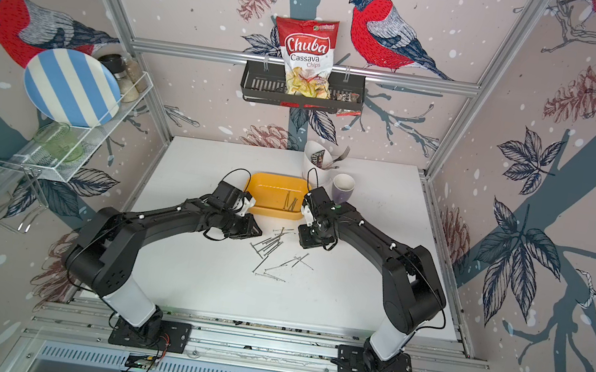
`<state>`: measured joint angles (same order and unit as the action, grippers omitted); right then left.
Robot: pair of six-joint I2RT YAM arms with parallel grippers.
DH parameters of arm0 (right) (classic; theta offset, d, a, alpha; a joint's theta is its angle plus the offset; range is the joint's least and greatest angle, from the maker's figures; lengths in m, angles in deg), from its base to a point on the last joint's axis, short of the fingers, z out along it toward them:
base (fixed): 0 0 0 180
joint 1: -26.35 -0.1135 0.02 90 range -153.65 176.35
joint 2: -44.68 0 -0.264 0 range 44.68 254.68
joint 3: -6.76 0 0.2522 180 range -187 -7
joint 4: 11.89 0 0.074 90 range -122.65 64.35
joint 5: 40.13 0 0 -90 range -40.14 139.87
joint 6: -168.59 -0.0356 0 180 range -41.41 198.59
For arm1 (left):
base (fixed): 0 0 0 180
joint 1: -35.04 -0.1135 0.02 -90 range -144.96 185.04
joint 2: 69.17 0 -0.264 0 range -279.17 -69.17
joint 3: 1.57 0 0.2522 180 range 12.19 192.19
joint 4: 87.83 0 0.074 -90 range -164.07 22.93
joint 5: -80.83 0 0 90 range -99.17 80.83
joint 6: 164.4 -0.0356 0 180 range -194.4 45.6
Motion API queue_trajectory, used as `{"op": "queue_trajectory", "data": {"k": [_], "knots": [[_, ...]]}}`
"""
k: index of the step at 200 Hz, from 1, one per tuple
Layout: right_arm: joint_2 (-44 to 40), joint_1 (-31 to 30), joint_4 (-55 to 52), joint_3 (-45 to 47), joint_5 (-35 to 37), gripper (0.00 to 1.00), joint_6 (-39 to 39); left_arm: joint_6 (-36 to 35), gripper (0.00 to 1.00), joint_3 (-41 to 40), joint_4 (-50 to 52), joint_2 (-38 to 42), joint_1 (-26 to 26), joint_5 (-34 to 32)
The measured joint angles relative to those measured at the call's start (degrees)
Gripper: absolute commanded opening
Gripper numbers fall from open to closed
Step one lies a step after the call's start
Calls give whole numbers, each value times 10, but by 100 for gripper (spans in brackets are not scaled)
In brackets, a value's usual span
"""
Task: Put the nails on the desktop into the storage box
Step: Place the nail in the storage box, then pick up the nail from the center of the board.
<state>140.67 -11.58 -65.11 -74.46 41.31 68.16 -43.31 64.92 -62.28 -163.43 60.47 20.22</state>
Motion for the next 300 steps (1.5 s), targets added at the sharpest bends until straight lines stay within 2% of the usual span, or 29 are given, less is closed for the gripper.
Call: {"op": "queue_trajectory", "data": {"k": [51, 139, 225, 263, 300], "knots": [[0, -33, 6, 36, 10, 42, 32, 22, 24, -1, -23, -1, 38, -13], [28, -82, 17, 54, 68, 42, 67, 33, 24, -17, -24, 22, 40, -33], [63, -82, 17, 52, 96, 40, 75, 4, 24, 29, -16, -12, 40, -25], [75, -81, 13, 44, 91, 35, 75, -2, 24, 37, -12, -26, 40, -22], [82, -82, 12, 39, 84, 24, 76, -11, 24, 38, -10, -36, 38, -18]]}}
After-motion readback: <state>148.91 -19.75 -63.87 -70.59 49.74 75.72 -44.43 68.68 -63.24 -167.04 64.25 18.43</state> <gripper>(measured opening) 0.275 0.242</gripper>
